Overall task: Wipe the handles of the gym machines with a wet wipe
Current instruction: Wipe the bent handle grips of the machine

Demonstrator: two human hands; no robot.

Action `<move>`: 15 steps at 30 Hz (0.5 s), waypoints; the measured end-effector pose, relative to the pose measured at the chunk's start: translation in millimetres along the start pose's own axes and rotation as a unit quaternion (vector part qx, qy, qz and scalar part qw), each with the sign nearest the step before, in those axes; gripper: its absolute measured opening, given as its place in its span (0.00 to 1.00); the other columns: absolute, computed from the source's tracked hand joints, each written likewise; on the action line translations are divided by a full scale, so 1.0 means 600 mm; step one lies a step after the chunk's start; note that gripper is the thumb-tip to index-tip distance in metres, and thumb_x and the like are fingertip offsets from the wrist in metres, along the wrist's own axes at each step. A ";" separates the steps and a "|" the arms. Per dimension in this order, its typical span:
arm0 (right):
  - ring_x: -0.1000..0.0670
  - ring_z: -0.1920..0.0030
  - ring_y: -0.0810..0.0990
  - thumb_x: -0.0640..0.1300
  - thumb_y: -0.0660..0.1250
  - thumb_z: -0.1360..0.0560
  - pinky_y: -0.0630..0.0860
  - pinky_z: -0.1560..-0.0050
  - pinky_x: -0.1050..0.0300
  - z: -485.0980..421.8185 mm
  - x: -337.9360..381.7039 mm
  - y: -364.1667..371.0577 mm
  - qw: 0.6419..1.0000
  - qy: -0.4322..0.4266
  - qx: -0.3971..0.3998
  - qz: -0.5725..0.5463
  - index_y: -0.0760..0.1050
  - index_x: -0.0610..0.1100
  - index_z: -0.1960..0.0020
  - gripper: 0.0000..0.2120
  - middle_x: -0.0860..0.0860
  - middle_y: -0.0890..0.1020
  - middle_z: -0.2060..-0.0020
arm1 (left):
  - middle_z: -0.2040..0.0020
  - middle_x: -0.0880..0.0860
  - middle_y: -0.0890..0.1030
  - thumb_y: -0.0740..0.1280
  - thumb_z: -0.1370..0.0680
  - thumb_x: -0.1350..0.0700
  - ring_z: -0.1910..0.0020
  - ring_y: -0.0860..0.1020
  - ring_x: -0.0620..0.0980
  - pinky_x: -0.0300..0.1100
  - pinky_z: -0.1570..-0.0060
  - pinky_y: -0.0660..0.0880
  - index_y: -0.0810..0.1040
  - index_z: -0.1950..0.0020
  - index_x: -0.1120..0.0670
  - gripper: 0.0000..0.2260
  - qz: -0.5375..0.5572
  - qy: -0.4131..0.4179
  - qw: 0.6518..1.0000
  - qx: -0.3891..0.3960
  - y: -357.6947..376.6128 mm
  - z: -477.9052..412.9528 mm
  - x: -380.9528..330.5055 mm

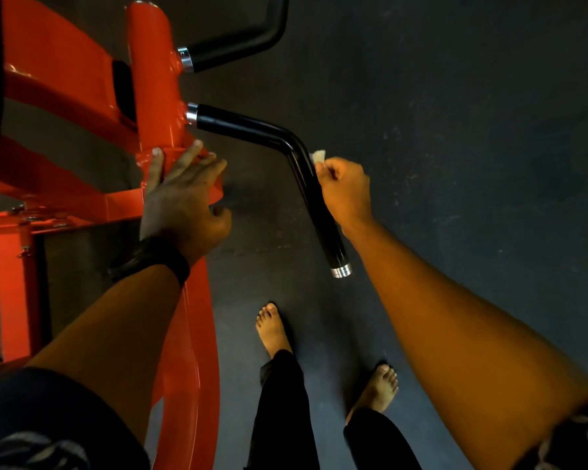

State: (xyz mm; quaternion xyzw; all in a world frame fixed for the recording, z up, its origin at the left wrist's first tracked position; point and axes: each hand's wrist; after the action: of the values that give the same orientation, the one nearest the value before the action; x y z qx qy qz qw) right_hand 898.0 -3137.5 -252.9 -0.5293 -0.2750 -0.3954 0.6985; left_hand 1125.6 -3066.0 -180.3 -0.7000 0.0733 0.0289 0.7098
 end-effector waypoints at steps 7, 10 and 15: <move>0.59 0.72 0.67 0.42 0.63 0.18 0.64 0.71 0.68 0.042 -0.025 -0.005 0.999 0.006 0.014 0.039 0.63 0.51 0.68 0.21 0.55 0.68 0.72 | 0.30 0.57 0.76 0.63 0.31 0.52 0.23 0.64 0.53 0.56 0.23 0.45 0.75 0.29 0.58 0.30 0.004 0.001 1.000 -0.006 0.001 0.000 0.000; 0.59 0.70 0.71 0.42 0.65 0.19 0.66 0.70 0.70 0.020 -0.006 -0.015 0.998 -0.039 0.009 0.049 0.72 0.47 0.65 0.15 0.55 0.74 0.69 | 0.30 0.58 0.76 0.65 0.30 0.54 0.23 0.64 0.54 0.56 0.23 0.45 0.74 0.29 0.59 0.29 0.002 0.005 1.000 -0.006 0.002 0.000 0.000; 0.54 0.63 0.71 0.39 0.70 0.23 0.66 0.61 0.68 0.111 -0.053 -0.029 0.994 -0.087 -0.023 0.069 0.74 0.40 0.62 0.10 0.50 0.73 0.62 | 0.30 0.58 0.76 0.62 0.31 0.51 0.23 0.63 0.54 0.58 0.23 0.45 0.74 0.29 0.58 0.30 -0.001 0.001 1.000 0.001 -0.003 -0.001 0.000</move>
State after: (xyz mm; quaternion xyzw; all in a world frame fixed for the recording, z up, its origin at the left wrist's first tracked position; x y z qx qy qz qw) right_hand 868.4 -3067.8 -250.0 -0.5949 -0.2882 -0.3048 0.6856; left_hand 1125.9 -3066.8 -178.8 -0.6990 0.0736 0.0274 0.7108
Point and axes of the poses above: each hand's wrist, its own z-axis away from the middle knuckle, its own y-axis out of the palm, x = y × z
